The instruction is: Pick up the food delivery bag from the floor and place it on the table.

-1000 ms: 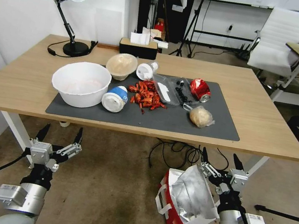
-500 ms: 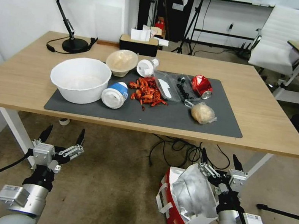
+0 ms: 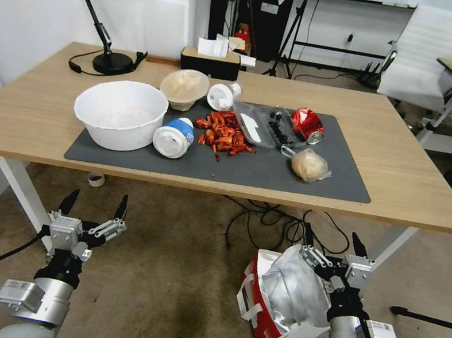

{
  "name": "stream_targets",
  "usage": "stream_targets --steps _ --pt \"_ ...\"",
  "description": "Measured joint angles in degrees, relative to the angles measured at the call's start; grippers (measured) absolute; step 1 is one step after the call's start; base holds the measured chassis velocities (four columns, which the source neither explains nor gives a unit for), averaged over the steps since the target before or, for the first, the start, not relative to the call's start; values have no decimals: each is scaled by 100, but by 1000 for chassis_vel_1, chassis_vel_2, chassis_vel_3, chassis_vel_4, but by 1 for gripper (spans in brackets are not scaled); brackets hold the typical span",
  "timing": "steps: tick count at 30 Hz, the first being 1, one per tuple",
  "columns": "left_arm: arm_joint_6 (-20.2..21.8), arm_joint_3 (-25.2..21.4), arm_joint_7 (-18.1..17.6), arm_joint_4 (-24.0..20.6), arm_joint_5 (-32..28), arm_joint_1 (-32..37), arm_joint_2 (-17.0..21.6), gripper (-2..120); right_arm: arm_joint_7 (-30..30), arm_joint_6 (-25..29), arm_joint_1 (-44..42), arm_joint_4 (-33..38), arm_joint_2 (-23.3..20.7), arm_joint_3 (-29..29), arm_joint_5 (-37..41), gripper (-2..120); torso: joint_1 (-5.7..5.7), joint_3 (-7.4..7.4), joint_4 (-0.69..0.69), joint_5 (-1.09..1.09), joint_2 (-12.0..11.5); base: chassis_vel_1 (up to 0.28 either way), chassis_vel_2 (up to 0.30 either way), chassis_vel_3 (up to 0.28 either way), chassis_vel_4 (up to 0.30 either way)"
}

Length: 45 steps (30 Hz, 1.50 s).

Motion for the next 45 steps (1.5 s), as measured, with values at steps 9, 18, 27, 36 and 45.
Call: stream_targets --steps 9,18,27,36,45 --pt "-7 0 -17 7 -20 -12 5 100 -16 11 -1 1 -19 2 -25 100 -120 -171 0 0 -290 0 0 0 0" --pt "-8 1 -7 23 -31 -18 10 100 -16 12 8 -7 -17 -11 -38 100 -193 -277 0 0 -470 0 0 0 0" --pt "-18 2 -5 50 -32 -33 10 100 -16 12 3 -12 -24 1 -41 100 -290 -410 0 0 -700 0 0 0 0" --pt "-19 9 -17 48 -49 -20 3 100 -18 26 -7 -10 -41 3 -40 100 -379 -542 0 0 -919 0 0 0 0" --pt "-32 15 -17 74 -74 -32 -2 100 -19 35 10 -29 -59 2 -40 100 -477 -689 0 0 -1165 0 0 0 0"
